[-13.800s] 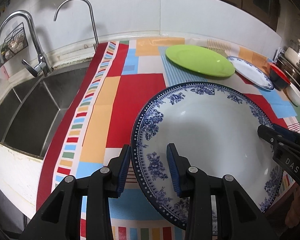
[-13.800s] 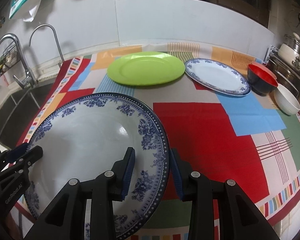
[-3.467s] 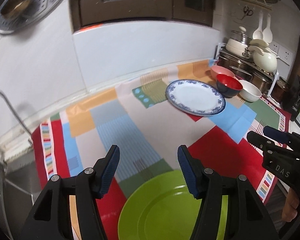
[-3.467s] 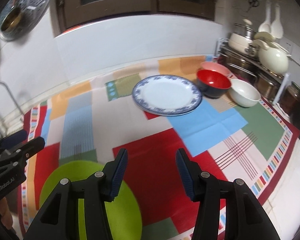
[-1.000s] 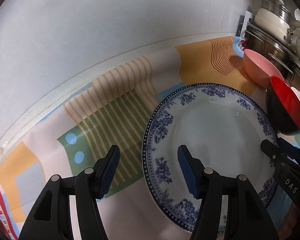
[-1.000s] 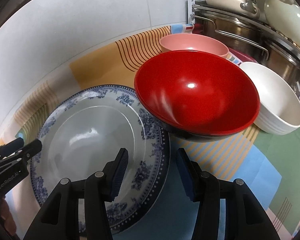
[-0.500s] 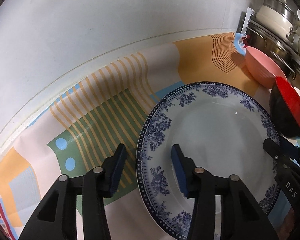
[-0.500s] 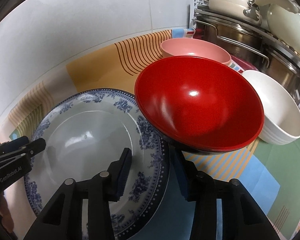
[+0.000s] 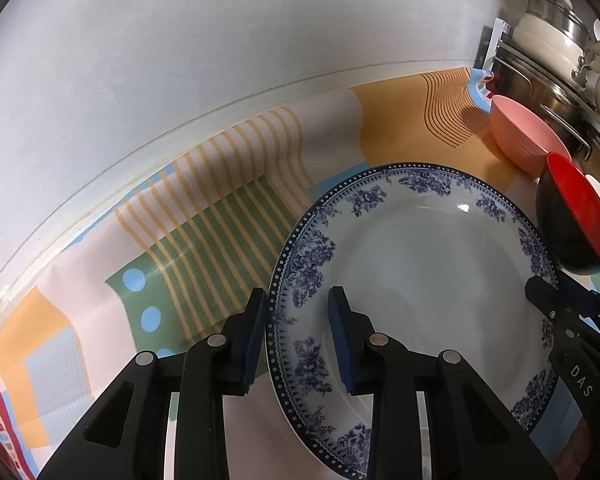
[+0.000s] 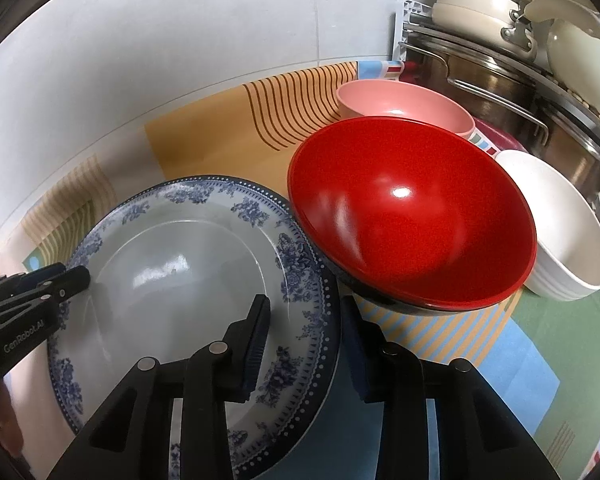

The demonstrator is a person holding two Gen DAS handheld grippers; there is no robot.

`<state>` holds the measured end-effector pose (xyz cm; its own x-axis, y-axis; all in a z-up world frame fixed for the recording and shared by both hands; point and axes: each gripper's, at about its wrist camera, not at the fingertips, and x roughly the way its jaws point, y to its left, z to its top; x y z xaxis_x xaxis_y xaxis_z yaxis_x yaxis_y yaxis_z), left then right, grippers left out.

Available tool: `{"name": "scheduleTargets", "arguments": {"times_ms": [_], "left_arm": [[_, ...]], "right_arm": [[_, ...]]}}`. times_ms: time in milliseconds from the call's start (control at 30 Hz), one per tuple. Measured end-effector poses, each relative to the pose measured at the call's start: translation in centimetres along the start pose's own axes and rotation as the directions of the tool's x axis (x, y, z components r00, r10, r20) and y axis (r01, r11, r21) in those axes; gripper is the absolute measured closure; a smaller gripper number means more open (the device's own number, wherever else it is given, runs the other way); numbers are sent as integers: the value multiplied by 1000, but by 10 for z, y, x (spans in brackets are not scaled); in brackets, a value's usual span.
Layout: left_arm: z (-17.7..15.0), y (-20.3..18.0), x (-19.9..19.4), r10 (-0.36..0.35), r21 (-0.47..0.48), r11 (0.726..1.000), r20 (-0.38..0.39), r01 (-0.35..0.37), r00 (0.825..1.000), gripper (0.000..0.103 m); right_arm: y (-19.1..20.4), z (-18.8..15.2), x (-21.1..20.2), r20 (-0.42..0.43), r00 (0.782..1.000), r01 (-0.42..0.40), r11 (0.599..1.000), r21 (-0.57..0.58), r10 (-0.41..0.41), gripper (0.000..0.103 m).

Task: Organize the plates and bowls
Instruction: 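Lift the blue-and-white plate with both grippers and carry it toward the lime-green plate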

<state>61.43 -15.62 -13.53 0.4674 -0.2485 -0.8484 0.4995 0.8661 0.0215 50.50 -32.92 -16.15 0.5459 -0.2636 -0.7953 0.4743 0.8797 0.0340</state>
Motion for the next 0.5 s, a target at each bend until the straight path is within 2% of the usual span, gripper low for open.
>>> {"name": "scheduleTargets", "arguments": {"times_ms": [267, 500], "left_arm": [[-13, 9, -28, 16, -37, 999, 7, -15, 1000, 71], [-31, 18, -68, 36, -96, 995, 27, -33, 999, 72]], "right_arm": [[6, -2, -18, 5, 1000, -23, 999, -26, 23, 67], [16, -2, -46, 25, 998, -52, 997, -60, 54, 67]]}}
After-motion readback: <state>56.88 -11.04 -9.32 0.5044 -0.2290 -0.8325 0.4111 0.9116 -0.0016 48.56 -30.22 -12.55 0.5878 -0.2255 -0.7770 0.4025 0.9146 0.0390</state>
